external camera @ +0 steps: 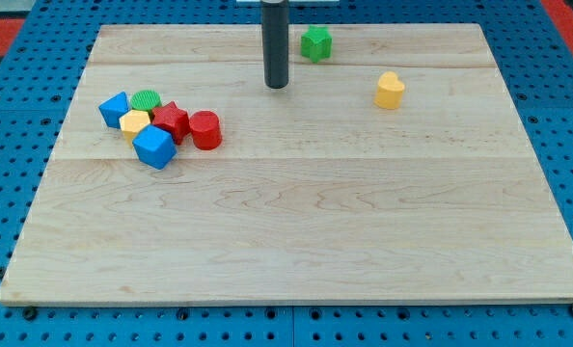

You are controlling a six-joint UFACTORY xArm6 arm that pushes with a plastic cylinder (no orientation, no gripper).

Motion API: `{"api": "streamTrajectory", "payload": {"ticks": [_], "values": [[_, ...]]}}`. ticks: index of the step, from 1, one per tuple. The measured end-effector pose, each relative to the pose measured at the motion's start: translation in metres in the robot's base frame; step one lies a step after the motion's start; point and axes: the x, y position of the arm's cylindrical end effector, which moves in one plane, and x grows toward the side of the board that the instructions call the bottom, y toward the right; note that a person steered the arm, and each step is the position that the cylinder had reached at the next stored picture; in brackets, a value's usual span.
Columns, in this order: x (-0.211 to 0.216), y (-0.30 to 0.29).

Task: Nudge the group of blocks towards left and right

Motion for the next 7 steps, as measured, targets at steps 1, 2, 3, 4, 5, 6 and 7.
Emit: {"api": "streamTrajectory", "payload": {"ticks": [1,2,3,4,5,6,7], "values": [[0.003,-0.031],[0.012,-0.068],[0.013,-0.095],[0.022,-0.104],[0.027,-0.104],[0.044,-0.138],[0.045,-0.163]]}}
